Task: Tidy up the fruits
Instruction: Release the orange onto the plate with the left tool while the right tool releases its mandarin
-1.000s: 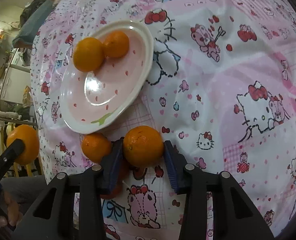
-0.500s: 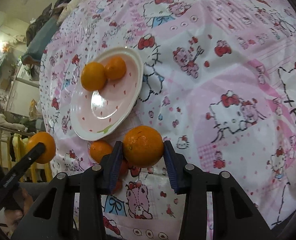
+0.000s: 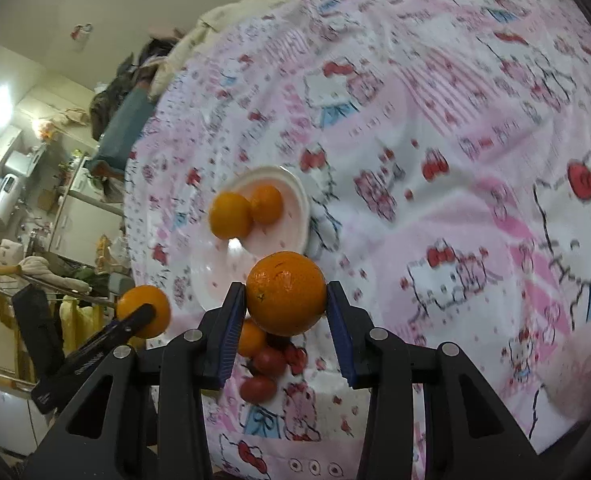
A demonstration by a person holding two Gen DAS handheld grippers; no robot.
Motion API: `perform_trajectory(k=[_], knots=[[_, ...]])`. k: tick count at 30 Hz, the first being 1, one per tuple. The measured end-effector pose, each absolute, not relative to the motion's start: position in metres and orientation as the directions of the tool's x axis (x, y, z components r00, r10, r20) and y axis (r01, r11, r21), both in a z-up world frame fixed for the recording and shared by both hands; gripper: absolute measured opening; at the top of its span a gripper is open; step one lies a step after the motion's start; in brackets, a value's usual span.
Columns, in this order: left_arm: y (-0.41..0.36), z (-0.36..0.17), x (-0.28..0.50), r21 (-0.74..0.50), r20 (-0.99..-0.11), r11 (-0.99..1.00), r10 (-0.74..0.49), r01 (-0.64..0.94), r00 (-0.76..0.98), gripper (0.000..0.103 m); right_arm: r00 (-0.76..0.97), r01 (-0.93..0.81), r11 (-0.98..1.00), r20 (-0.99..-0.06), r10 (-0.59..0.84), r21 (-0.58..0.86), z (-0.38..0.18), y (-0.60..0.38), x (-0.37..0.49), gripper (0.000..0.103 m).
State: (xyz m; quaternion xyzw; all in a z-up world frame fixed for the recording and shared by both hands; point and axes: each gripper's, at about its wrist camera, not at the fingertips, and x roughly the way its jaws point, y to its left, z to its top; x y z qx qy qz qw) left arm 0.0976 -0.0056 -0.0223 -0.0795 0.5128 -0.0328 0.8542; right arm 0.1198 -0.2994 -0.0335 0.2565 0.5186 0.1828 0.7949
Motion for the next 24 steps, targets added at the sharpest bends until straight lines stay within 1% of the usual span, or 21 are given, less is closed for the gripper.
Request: perform_trajectory(k=[7, 14, 21, 24], knots=[[-0.01, -0.033, 0.133, -0.139, -0.876, 0.99, -0.127, 0.009, 0.466, 0.054, 0.398, -0.074, 0.801, -0.719, 0.569, 0.594, -0.022, -0.29, 0.153, 0.043], [-0.011, -0.061, 0.163, -0.153, -0.896, 0.988, -0.139, 0.002, 0.422, 0.054, 0.37, -0.097, 0.8, -0.724, 0.582, 0.593, -0.028, -0.277, 0.19, 0.043], [-0.011, -0.085, 0.184, -0.152, -0.909, 0.988, -0.138, -0.004, 0.392, 0.054, 0.31, -0.112, 0.825, -0.77, 0.558, 0.554, -0.049, -0.257, 0.226, 0.043], [-0.011, -0.089, 0.188, -0.161, -0.903, 0.987, -0.148, 0.003, 0.404, 0.054, 0.28, -0.12, 0.834, -0.788, 0.549, 0.539, -0.061, -0.249, 0.236, 0.043]])
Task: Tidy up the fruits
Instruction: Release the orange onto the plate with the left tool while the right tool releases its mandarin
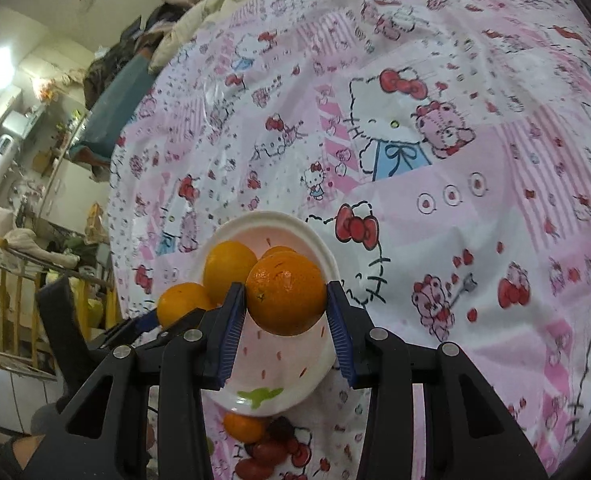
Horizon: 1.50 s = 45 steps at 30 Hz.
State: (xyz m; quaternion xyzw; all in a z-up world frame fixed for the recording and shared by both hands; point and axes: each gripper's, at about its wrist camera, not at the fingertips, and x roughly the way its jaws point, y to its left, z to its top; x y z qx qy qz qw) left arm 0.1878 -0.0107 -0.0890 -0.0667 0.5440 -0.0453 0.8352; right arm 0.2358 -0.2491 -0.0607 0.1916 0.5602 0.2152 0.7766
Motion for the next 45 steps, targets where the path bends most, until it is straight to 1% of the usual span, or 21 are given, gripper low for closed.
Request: perform_trajectory(k=[6, 12, 17, 18, 20, 21, 22, 30, 34, 40, 41, 42, 43, 44, 45], knots=[[-0.007, -0.091, 0.197, -0.163, -0.894, 0.987, -0.145, -0.006, 0.425, 0.054, 0.212, -0.122, 0.841, -0.814, 0.541, 0.528, -0.084, -0.238, 0.247, 0.043], [-0.012, -0.093, 0.195, -0.124, -0.898, 0.992, -0.12, 0.019, 0.424, 0.055, 0.163, -0.138, 0.848, -0.832, 0.53, 0.512, -0.099, -0.224, 0.251, 0.043], [-0.014, -0.093, 0.194, -0.109, -0.905, 0.994, -0.105, 0.013, 0.412, 0.057, 0.161, -0.14, 0.853, -0.838, 0.521, 0.503, -0.102, -0.221, 0.251, 0.044], [-0.016, -0.093, 0.194, -0.105, -0.907, 0.994, -0.101, 0.015, 0.409, 0.059, 0.161, -0.137, 0.852, -0.837, 0.522, 0.505, -0.102, -0.221, 0.251, 0.044], [-0.017, -0.092, 0.195, -0.118, -0.909, 0.993, -0.115, 0.018, 0.401, 0.065, 0.159, -0.132, 0.85, -0.836, 0.526, 0.51, -0.103, -0.222, 0.251, 0.045], [-0.018, -0.092, 0.195, -0.122, -0.911, 0.992, -0.119, 0.016, 0.396, 0.071, 0.16, -0.135, 0.852, -0.838, 0.522, 0.505, -0.102, -0.221, 0.25, 0.045], [-0.019, -0.091, 0.194, -0.121, -0.911, 0.993, -0.117, 0.017, 0.396, 0.075, 0.163, -0.141, 0.855, -0.84, 0.517, 0.499, -0.102, -0.22, 0.25, 0.045], [-0.026, -0.088, 0.193, -0.09, -0.912, 0.996, -0.093, 0.027, 0.4, 0.077, 0.176, -0.153, 0.871, -0.854, 0.489, 0.467, -0.099, -0.216, 0.248, 0.046], [-0.024, -0.084, 0.19, -0.081, -0.906, 0.996, -0.083, 0.023, 0.414, 0.083, 0.178, -0.144, 0.87, -0.852, 0.492, 0.472, -0.098, -0.22, 0.248, 0.046], [-0.022, -0.081, 0.188, -0.085, -0.904, 0.996, -0.084, 0.014, 0.419, 0.083, 0.179, -0.135, 0.871, -0.853, 0.491, 0.473, -0.095, -0.223, 0.249, 0.046], [-0.022, -0.08, 0.187, -0.087, -0.903, 0.996, -0.085, 0.015, 0.421, 0.083, 0.183, -0.136, 0.873, -0.854, 0.487, 0.469, -0.094, -0.223, 0.249, 0.048], [-0.022, -0.079, 0.187, -0.086, -0.902, 0.996, -0.085, 0.016, 0.423, 0.083, 0.183, -0.139, 0.87, -0.851, 0.492, 0.473, -0.093, -0.223, 0.248, 0.056], [-0.023, -0.078, 0.186, -0.085, -0.901, 0.996, -0.084, 0.018, 0.426, 0.083, 0.184, -0.142, 0.866, -0.847, 0.499, 0.48, -0.092, -0.223, 0.247, 0.06], [-0.023, -0.077, 0.186, -0.084, -0.899, 0.996, -0.084, 0.02, 0.429, 0.083, 0.194, -0.144, 0.868, -0.846, 0.496, 0.476, -0.089, -0.223, 0.246, 0.063], [-0.024, -0.076, 0.185, -0.084, -0.898, 0.996, -0.085, 0.022, 0.432, 0.083, 0.206, -0.147, 0.872, -0.848, 0.489, 0.467, -0.087, -0.222, 0.245, 0.063]])
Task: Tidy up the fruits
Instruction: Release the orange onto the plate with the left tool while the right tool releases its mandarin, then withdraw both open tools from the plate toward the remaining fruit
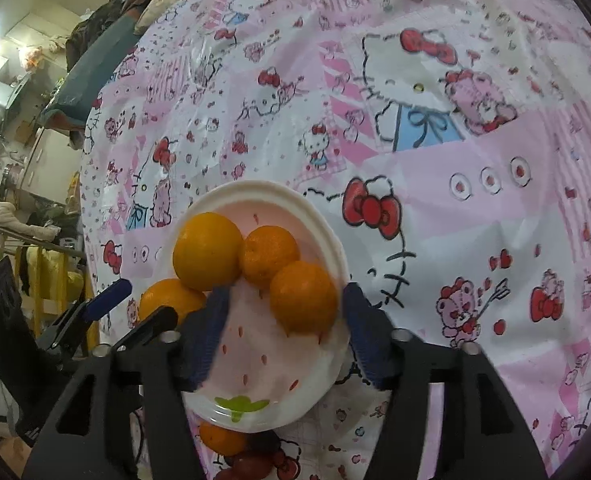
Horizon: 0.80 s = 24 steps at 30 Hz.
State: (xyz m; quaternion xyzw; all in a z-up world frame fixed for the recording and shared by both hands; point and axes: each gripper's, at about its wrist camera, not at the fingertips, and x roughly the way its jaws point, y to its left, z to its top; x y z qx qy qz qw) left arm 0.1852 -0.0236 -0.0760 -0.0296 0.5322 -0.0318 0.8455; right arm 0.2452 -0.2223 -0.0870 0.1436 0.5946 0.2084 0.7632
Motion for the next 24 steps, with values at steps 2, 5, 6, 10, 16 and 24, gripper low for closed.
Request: perform_trajectory(k=[2, 5, 6, 10, 16, 24], knots=[[-0.024, -0.073, 0.183, -0.081, -0.896, 0.996, -0.084, 0.026, 0.436, 0.083, 0.217, -0.158, 0.875, -0.848, 0.484, 0.458, -0.083, -0.222, 0.244, 0.063], [-0.023, -0.069, 0.18, -0.078, -0.892, 0.997, -0.082, 0.028, 0.445, 0.083, 0.232, -0.154, 0.87, -0.838, 0.493, 0.469, -0.077, -0.225, 0.241, 0.063], [-0.023, -0.068, 0.179, -0.08, -0.891, 0.996, -0.084, 0.027, 0.447, 0.083, 0.237, -0.152, 0.87, -0.837, 0.494, 0.47, -0.075, -0.226, 0.241, 0.063], [-0.02, -0.059, 0.173, -0.08, -0.883, 0.997, -0.08, 0.02, 0.463, 0.083, 0.268, -0.142, 0.867, -0.825, 0.498, 0.477, -0.063, -0.234, 0.235, 0.063], [-0.015, -0.045, 0.161, -0.076, -0.871, 0.997, -0.072, 0.011, 0.485, 0.083, 0.31, -0.145, 0.859, -0.801, 0.511, 0.492, -0.042, -0.242, 0.219, 0.063], [-0.008, -0.023, 0.136, -0.086, -0.854, 0.996, -0.076, 0.004, 0.515, 0.083, 0.349, -0.151, 0.844, -0.771, 0.533, 0.515, -0.022, -0.251, 0.189, 0.065]])
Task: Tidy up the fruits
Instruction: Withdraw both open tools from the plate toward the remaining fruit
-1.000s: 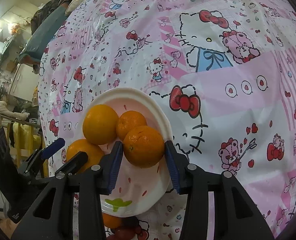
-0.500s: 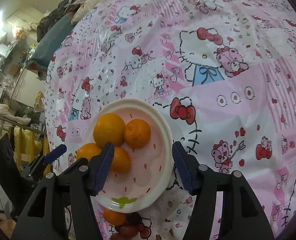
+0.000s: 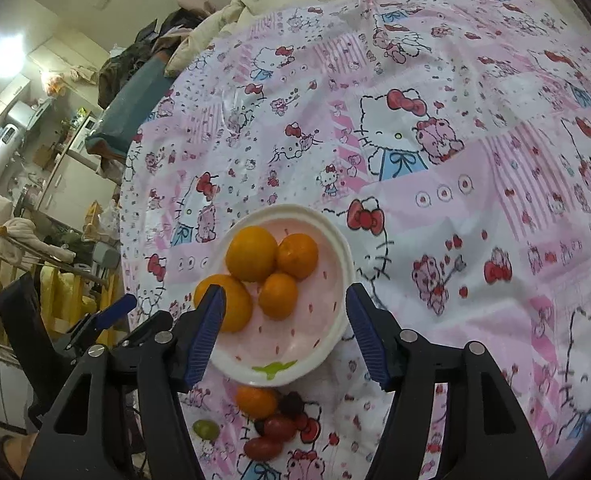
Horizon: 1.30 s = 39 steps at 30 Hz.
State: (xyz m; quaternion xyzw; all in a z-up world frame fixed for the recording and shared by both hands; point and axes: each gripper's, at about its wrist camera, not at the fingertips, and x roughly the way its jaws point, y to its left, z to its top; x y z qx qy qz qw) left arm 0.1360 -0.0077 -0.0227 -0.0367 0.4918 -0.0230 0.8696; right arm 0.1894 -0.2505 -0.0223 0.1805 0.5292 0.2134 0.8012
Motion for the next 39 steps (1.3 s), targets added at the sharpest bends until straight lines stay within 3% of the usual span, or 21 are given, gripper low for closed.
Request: perform_trajectory(k=[11, 15, 26, 39], knots=[[0.002, 0.005, 0.099, -0.117, -0.82, 0.993, -0.084, -0.023, 0.566, 0.083, 0.409, -0.142, 0.85, -0.752, 0.516, 0.507, -0.011, -0.262, 0.143, 0.075], [0.003, 0.009, 0.088, -0.155, -0.81, 0.988, -0.114, -0.022, 0.575, 0.083, 0.433, -0.128, 0.857, -0.749, 0.501, 0.499, -0.011, -0.265, 0.125, 0.087], [0.001, -0.005, 0.074, -0.161, -0.825, 0.987, -0.123, -0.02, 0.551, 0.083, 0.434, -0.09, 0.863, -0.76, 0.484, 0.497, -0.024, -0.263, 0.105, 0.087], [-0.02, -0.052, 0.083, -0.252, -0.898, 0.967, -0.224, -0.025, 0.379, 0.083, 0.409, -0.022, 0.843, -0.764, 0.499, 0.538, -0.037, -0.27, 0.113, 0.087]])
